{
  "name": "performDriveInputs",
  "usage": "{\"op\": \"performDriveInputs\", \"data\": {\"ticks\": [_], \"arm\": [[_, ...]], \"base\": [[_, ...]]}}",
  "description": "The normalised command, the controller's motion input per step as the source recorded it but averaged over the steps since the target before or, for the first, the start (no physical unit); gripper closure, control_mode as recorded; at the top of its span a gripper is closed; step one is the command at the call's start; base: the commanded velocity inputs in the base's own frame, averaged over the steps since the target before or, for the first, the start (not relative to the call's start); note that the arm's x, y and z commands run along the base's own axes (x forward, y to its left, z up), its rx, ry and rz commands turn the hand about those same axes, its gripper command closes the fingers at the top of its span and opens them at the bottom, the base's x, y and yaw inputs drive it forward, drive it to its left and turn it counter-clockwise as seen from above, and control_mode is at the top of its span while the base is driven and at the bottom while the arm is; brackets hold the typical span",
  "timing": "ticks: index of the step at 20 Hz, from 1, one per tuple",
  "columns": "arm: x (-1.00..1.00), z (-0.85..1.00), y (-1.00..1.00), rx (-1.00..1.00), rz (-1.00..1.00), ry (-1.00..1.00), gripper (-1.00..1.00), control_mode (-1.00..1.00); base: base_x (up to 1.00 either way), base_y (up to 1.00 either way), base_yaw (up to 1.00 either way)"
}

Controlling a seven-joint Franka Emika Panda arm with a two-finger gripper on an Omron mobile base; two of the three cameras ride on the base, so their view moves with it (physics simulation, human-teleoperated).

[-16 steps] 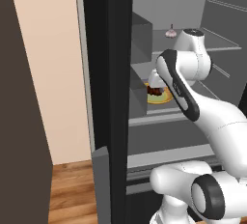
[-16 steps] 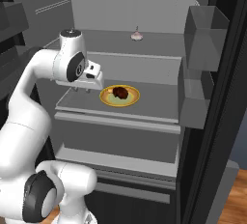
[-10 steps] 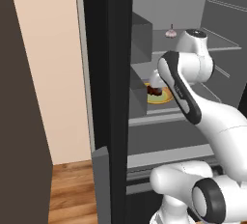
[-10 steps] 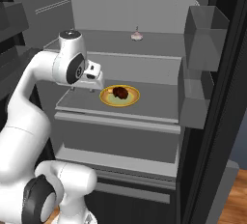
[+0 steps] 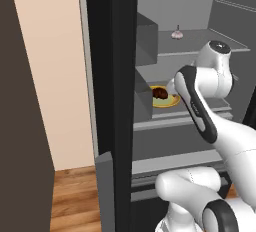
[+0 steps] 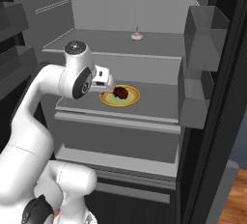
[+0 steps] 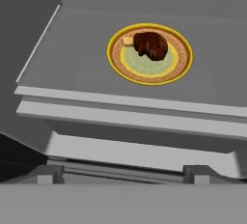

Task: Transport the steak from the fridge to the microwave and turn on the microwave.

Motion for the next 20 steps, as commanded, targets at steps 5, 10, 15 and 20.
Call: {"op": "performDriveInputs", "data": {"ticks": [5,10,15,20], "arm": [[0.00,-0.10,-0.28,-0.02,0.03,-0.02,-1.00,-1.00],[0.00,-0.12,-0.27,0.00,0.15,-0.11,-1.00,-1.00],[0.01,-0.05,-0.19,0.00,0.14,-0.12,-1.00,-1.00],[0.18,0.00,0.00,0.03,0.02,-0.01,-1.00,-1.00]], "base": [[0.00,0.00,0.00],[0.00,0.00,0.00],[0.00,0.00,0.00],[0.00,0.00,0.00]]}}
